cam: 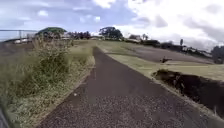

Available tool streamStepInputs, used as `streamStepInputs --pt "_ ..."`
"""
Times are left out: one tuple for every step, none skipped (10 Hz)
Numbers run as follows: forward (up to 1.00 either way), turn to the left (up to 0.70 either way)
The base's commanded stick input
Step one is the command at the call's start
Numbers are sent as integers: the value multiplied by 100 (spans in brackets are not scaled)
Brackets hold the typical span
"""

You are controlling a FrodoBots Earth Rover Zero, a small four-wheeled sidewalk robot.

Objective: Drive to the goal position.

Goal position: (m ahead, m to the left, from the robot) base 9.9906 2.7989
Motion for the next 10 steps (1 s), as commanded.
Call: streamStepInputs --pt "68 0" --pt "68 0" --pt "69 0" --pt "68 0" --pt "68 0" --pt "68 0" --pt "69 0" --pt "69 0" --pt "69 -17" --pt "68 -34"
